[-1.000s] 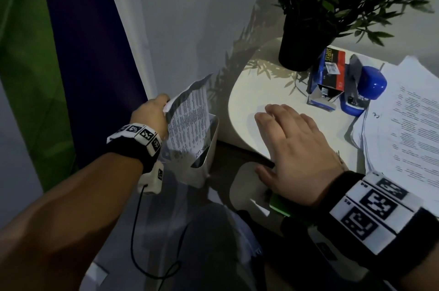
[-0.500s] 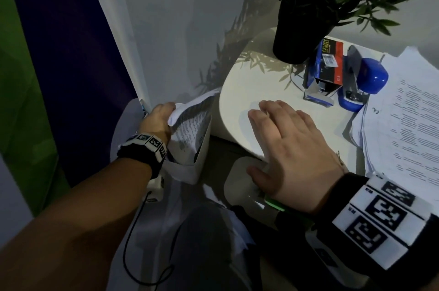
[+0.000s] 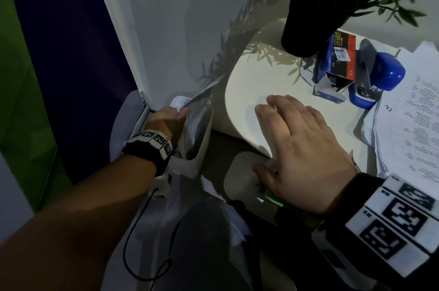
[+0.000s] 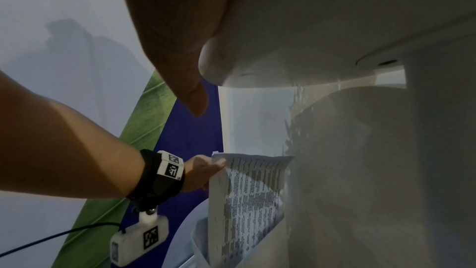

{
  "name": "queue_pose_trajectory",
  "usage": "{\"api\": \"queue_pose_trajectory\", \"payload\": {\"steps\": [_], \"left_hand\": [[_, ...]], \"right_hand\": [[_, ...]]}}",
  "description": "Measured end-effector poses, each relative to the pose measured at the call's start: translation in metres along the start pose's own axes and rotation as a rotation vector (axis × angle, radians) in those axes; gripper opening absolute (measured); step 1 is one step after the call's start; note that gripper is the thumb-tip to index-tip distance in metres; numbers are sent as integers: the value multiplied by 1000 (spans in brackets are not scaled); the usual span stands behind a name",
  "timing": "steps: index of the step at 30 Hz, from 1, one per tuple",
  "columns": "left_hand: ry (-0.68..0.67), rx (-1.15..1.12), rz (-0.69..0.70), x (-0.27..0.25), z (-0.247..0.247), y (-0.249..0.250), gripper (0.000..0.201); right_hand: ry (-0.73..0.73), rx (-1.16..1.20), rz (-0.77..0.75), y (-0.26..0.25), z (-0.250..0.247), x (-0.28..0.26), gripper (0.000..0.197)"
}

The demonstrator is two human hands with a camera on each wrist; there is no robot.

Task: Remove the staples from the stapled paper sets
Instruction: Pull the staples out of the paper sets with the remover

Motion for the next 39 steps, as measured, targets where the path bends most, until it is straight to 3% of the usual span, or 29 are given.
{"api": "queue_pose_trajectory", "payload": {"steps": [3,5,13,16,18,20,22,24,29,32,36,39], "left_hand": [[213,-214,123,2,-14,14,34],[221,-229,179,4,-13,14,44],[-327,426,180,-5,42,-13,30],[-423,382,125,-10,64,-18,33],[-349,173,46,-7,65,-11,37],[-150,-49,-9,-6,58,-6,41],[-8,-62,39,-6,50,2,32],[-3,-6,126,-4,50,7,17],[-430,322,51,-4,82,-11,38],[-659,390,53,-14,106,-26,43],[-772,510,66,-16,153,-63,64],[-780,469,91,-43,121,-30,64]], "right_hand": [[-14,-5,4,1,1,0,85],[-17,-2,8,0,0,0,85],[-13,-8,1,0,0,0,85],[-1,0,9,-1,0,0,83],[-1,1,10,0,0,0,82],[-1,2,10,0,0,0,83],[2,3,13,0,-1,0,83],[3,4,12,0,-1,0,83],[-1,-17,1,0,0,0,84],[-18,-18,5,0,0,0,84],[-42,-27,17,1,1,0,85],[-50,-18,12,0,0,1,85]]}}
Point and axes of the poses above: each hand's wrist, its own x-axis towards the middle knuckle, its own z-axis out of the palm, y = z × x, the point moved 6 cm from there along x, towards the middle knuckle, and after that the axes turned 8 degrees about z, right-handed, at the moved point
